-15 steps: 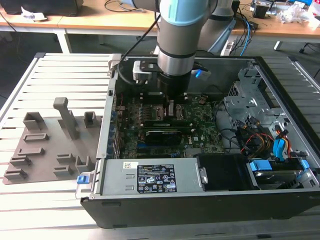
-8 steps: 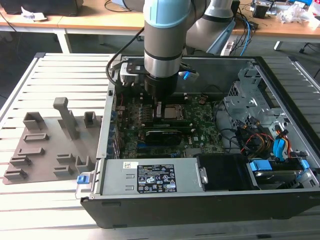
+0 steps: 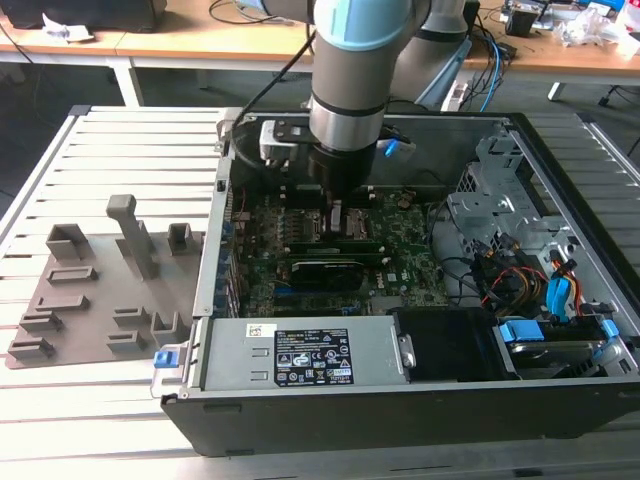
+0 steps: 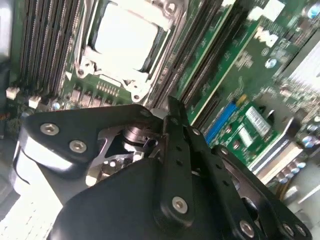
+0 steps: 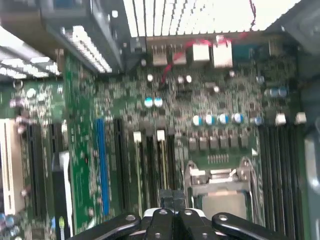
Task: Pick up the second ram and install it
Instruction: 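Press down the second ram until it locks into place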
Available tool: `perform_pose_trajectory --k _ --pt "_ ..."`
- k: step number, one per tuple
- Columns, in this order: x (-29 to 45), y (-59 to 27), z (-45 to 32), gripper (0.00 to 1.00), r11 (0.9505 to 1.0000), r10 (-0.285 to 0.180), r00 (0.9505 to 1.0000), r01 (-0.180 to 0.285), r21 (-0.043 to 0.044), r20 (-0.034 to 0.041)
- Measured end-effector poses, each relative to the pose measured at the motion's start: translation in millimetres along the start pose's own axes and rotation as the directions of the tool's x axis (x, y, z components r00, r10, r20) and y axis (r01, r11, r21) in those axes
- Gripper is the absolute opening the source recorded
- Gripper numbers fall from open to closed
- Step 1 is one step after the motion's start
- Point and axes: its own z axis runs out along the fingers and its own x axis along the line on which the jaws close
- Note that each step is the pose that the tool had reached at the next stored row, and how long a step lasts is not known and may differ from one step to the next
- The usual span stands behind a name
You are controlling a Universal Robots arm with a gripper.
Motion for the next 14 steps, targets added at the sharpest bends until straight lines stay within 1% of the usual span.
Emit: perform_pose_trajectory --k 1,2,3,5,6,8,9,10,11,13,14 --pt "-0.5 -7.3 -0.2 0.11 1.0 0.0 1.0 0.0 -0.0065 -0.0004" --pt "-0.7 -10.0 -1.2 0.11 1.0 0.0 1.0 0.0 -0.0083 -0.0009" --pt "-1.0 -10.3 -3.8 0.11 1.0 0.0 1.0 0.0 -0.0083 -0.0007" --pt "-1.5 -10.1 -12.6 0.11 1.0 0.001 1.0 -0.001 -0.0084 -0.0009" --pt "-1.8 -10.0 -17.7 0.11 1.0 0.0 1.0 0.0 -0.0083 -0.0008" --pt "-3.1 -9.4 -39.6 0.11 1.0 0.0 1.0 0.0 -0.0082 -0.0009" --pt "-3.9 -9.1 -49.4 0.11 1.0 0.0 1.0 0.0 -0.0083 -0.0012" --pt "-4.4 -8.8 -56.8 0.11 1.0 0.0 1.0 0.0 -0.0082 -0.0015" --pt "-4.6 -8.7 -61.9 0.11 1.0 0.0 1.0 0.0 -0.0082 -0.0016" --pt "-4.8 -8.5 -68.8 0.11 1.0 0.0 1.0 0.0 -0.0082 -0.0018" --pt "-4.9 -8.4 -70.5 0.11 1.0 0.0 1.0 0.0 -0.0082 -0.0016"
